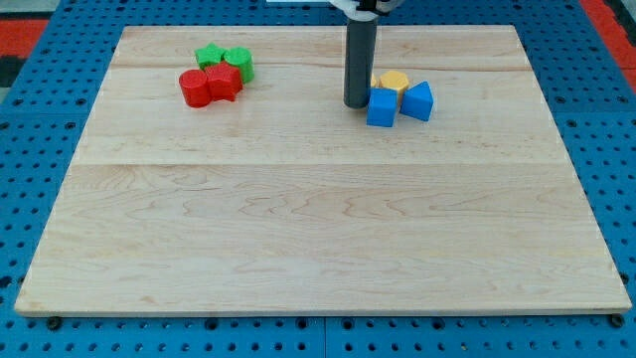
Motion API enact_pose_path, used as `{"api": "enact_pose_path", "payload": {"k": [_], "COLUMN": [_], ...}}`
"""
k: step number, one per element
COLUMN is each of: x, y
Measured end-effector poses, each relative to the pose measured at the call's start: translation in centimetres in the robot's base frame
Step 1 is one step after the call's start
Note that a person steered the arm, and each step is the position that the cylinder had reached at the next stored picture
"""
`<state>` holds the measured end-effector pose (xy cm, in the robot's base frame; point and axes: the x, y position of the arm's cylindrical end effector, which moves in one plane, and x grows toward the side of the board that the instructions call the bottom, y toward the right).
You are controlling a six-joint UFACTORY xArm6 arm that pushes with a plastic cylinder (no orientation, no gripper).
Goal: Push the green circle left to the blue cube
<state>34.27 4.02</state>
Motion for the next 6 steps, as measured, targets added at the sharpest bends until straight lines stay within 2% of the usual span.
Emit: {"api": "enact_pose_path", "payload": {"k": [1,2,3,4,5,6], "x": [0.0,-2.3,-8.2,-11.9,-13.1,-9.2], "y": [-5.1,-4.1,-4.1,-8.8,-15.5,-15.7]}}
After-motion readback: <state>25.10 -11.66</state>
